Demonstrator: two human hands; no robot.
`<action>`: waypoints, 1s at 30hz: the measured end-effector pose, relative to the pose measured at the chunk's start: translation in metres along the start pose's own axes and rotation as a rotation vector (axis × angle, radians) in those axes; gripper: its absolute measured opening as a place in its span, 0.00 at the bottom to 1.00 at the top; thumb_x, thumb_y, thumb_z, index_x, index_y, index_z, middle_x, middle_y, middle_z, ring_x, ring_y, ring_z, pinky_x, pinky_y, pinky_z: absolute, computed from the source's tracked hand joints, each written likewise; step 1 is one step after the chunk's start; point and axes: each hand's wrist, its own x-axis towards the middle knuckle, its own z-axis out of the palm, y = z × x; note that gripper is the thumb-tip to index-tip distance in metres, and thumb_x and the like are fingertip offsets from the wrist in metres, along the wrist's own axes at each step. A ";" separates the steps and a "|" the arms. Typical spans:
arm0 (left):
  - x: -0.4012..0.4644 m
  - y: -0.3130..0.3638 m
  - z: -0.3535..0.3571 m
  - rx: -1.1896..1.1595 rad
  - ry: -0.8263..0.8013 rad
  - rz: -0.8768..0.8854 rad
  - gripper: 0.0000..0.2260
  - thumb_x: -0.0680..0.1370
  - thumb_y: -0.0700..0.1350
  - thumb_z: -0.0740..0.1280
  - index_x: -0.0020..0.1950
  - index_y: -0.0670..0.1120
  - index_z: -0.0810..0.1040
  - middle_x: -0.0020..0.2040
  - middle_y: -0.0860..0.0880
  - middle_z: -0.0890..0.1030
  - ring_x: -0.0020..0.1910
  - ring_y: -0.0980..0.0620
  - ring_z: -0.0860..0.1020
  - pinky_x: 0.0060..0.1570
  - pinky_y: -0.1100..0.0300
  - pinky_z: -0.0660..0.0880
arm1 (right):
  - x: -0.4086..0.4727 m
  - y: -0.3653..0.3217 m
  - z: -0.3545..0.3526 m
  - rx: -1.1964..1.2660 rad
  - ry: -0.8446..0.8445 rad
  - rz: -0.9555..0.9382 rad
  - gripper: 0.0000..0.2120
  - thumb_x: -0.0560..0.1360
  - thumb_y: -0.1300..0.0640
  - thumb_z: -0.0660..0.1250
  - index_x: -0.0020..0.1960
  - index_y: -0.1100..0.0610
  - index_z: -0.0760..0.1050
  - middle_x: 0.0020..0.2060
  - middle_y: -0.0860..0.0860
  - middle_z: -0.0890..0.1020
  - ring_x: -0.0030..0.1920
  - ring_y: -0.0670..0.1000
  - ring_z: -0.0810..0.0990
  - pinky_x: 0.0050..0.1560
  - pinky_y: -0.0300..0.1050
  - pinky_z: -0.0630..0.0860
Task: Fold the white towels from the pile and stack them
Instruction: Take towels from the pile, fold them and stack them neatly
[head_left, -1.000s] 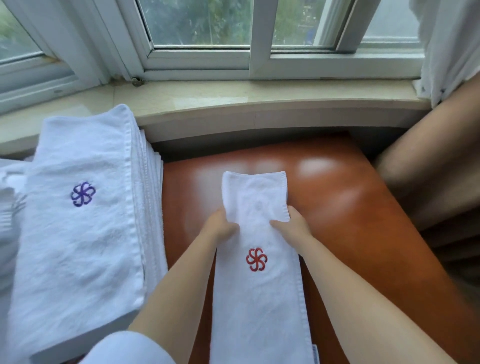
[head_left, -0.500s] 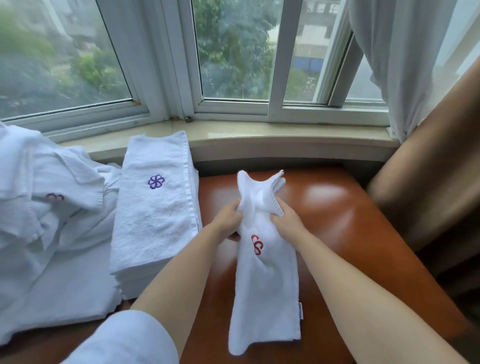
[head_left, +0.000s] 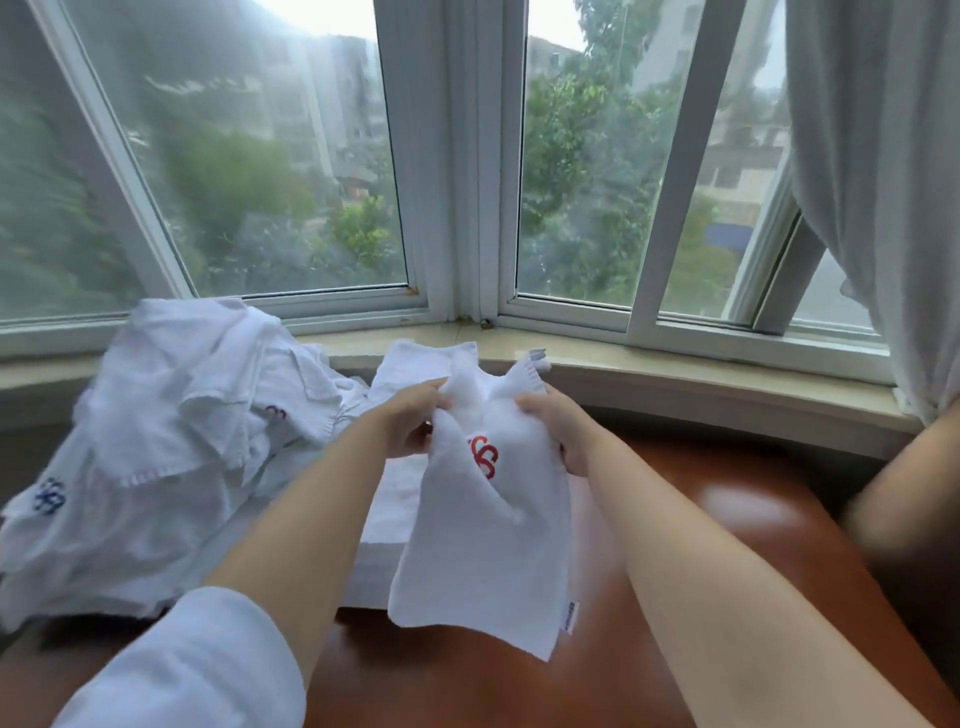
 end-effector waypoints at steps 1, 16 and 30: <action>-0.001 0.003 -0.008 -0.016 0.021 -0.002 0.21 0.78 0.34 0.52 0.66 0.46 0.74 0.49 0.43 0.73 0.41 0.48 0.72 0.34 0.59 0.68 | 0.005 -0.004 0.005 0.007 -0.024 0.011 0.16 0.78 0.61 0.60 0.63 0.48 0.74 0.49 0.55 0.83 0.44 0.54 0.81 0.41 0.44 0.77; 0.023 0.050 -0.121 -0.059 0.135 -0.119 0.08 0.80 0.37 0.56 0.43 0.45 0.71 0.25 0.49 0.72 0.20 0.54 0.71 0.21 0.69 0.68 | 0.093 -0.057 0.086 0.037 -0.029 0.131 0.19 0.77 0.51 0.62 0.63 0.62 0.75 0.44 0.59 0.82 0.41 0.56 0.81 0.43 0.44 0.76; 0.137 -0.057 -0.152 0.216 0.359 -0.136 0.12 0.76 0.44 0.67 0.57 0.40 0.75 0.51 0.44 0.79 0.47 0.46 0.79 0.41 0.56 0.75 | 0.197 0.044 0.083 -0.091 0.555 0.209 0.14 0.74 0.59 0.67 0.57 0.65 0.76 0.46 0.57 0.81 0.42 0.56 0.79 0.40 0.42 0.74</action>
